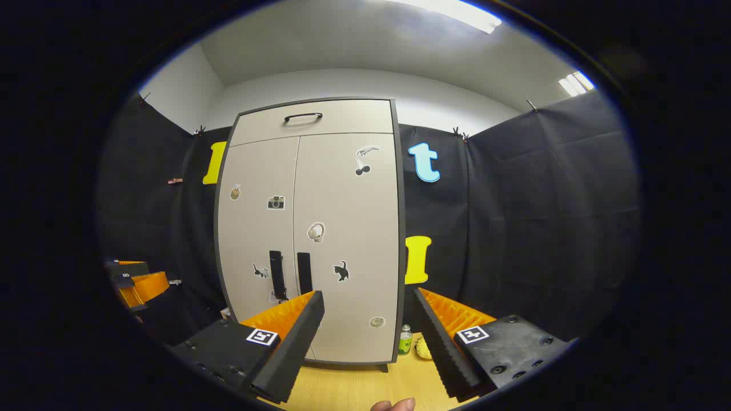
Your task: Open the right door of the double-door shoe cabinet with the right hand, and open the left door with the left hand.
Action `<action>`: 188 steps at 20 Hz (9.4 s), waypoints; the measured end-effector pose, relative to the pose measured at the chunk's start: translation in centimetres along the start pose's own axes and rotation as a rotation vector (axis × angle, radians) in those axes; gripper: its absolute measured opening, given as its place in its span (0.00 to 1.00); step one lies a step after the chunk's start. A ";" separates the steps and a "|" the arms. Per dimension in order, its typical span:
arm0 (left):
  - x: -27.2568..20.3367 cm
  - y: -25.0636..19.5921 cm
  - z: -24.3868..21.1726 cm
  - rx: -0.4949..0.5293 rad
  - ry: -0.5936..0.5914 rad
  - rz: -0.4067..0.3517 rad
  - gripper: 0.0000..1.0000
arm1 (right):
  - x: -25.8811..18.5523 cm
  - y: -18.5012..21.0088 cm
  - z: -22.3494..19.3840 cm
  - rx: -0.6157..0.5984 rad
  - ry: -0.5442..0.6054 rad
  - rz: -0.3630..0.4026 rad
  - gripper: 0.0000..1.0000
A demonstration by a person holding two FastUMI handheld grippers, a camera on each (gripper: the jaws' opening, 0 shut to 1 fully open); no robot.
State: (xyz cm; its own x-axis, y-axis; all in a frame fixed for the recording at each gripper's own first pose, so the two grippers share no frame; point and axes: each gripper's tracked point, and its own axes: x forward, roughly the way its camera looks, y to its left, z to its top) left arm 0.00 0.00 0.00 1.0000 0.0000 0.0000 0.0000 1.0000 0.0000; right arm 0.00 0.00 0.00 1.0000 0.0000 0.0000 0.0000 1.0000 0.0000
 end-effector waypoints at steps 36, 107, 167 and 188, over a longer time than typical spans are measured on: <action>-0.5 7.0 -1.0 0.028 0.003 0.093 0.95 | 11.3 11.1 -3.1 0.018 -0.017 0.131 0.98; -6.9 7.4 -3.3 -0.010 0.066 0.128 0.95 | 14.7 5.8 -10.5 0.112 0.113 0.077 0.09; 19.5 -8.5 -2.8 0.062 0.036 -0.065 0.95 | 1.6 -4.1 -3.8 0.063 0.041 0.000 0.98; 28.9 -10.5 -6.5 0.029 0.089 0.015 0.37 | 4.1 -11.6 -4.3 0.121 0.059 -0.077 0.98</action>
State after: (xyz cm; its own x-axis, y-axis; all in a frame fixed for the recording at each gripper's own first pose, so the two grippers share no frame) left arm 28.91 -10.49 -6.51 0.9959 0.0162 -0.0891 -0.0136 0.9995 0.0299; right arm 4.12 -11.59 -4.27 0.9953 -0.0729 -0.0637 0.0800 0.9897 0.1186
